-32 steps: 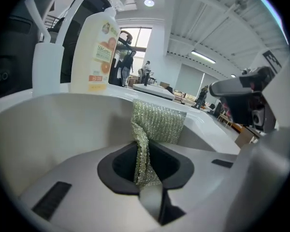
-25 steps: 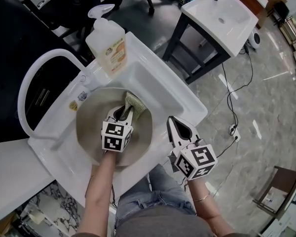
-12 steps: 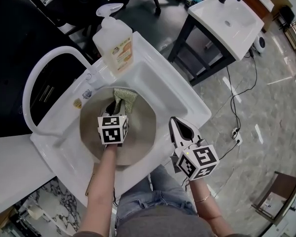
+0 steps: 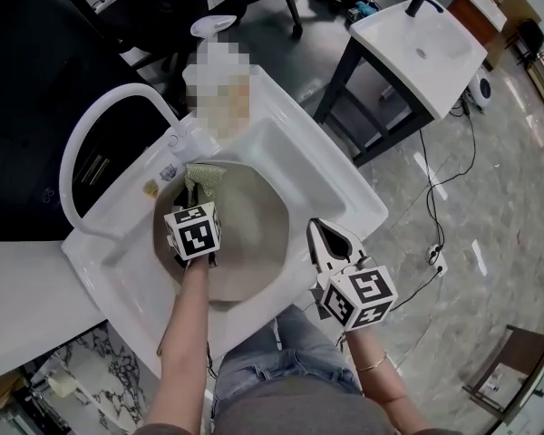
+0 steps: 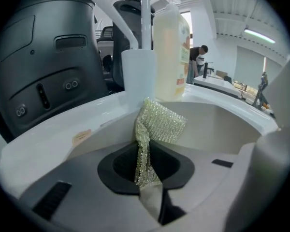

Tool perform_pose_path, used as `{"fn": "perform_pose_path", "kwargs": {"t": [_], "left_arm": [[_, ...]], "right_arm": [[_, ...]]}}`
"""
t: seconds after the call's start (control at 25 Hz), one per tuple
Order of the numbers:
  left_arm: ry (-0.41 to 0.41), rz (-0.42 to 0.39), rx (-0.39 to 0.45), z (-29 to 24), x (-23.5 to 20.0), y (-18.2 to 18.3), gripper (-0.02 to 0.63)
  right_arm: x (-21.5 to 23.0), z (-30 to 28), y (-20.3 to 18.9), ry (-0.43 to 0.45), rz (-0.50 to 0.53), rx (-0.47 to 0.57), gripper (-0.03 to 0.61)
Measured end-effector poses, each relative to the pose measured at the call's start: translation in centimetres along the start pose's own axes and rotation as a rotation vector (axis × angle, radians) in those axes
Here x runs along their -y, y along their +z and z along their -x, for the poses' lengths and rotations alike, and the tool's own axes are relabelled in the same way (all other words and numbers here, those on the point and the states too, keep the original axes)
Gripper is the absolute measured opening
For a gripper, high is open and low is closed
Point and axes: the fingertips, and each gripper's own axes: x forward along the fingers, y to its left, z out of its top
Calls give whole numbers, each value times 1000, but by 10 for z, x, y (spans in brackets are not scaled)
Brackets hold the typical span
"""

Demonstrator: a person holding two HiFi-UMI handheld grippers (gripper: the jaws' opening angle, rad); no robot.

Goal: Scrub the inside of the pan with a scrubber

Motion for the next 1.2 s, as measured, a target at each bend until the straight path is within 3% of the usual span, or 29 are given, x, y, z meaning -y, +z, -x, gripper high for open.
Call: {"fn": "perform_pose_path", "kwargs": {"t": [0.32,0.6,0.92,1.2], "left_arm": [[151,17,2,27,-33,-1,66],[199,51,-18,50,-55,-13,64],[247,150,-6,83,-74,-20,65],[257,123,54,128,-97,-18,66]], "right_arm": [[-12,4,2,30,10,9,11],[-24,4,9,62,30,26,11],[-43,6,17,95,60,47,11],[-53,9,19,101,76,58,11]]}}
